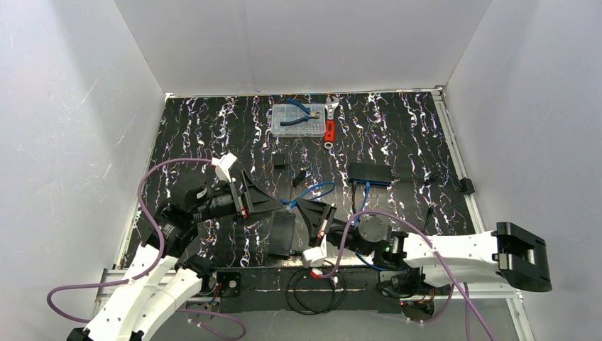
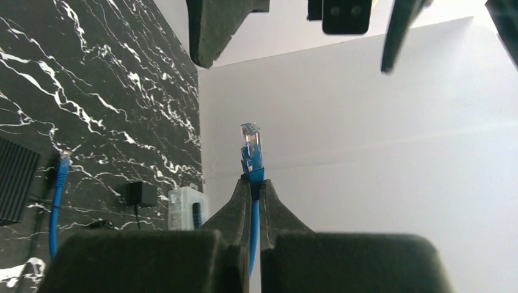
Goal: Insert the plug into the switch port
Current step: Pick up the connector from the center of the board.
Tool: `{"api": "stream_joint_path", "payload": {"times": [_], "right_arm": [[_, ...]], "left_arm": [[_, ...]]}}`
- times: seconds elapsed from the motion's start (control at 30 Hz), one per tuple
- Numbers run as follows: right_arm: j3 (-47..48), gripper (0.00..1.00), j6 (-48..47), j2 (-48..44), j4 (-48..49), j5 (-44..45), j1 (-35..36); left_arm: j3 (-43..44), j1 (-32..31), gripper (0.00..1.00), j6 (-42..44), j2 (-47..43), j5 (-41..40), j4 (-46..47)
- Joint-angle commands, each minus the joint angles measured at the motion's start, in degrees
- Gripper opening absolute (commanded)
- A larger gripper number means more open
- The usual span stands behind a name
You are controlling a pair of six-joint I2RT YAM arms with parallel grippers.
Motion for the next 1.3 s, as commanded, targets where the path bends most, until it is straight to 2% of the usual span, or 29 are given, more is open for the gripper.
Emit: {"api": "stream_joint_path", "payload": {"times": [0.0,0.13,0.3,0.63,1.03,1.27], "right_arm": [[1.58,0.01,-8.4,3.6,13.67,3.97,2.35],[2.4,0.01,-12.28,7.27,18.89,5.35,3.65],[3.49,0.01,-14.93,11.33,25.05,6.47,4.43],[4.91,0.01,-17.35,13.7,27.81,6.88,5.6],[4.48,0.01,-17.28,14.31,28.82,7.64,7.74],[4.31,0.01,-16.92,14.79,29.46,8.34,7.88]], "left_arm": [[-1.35,0.33,0.99,-4.76,-0.68,3.4,2.91],[-2.65,0.33,0.99,-6.9,-1.3,4.54,5.14],[-4.06,0.33,0.87,-8.68,-1.9,5.67,7.23],[-6.38,0.35,0.48,-12.1,-2.69,6.87,12.05],[-7.38,0.33,0.33,-13.99,-2.5,6.9,15.73],[-7.38,0.33,0.18,-13.37,-2.52,7.15,15.9]]}}
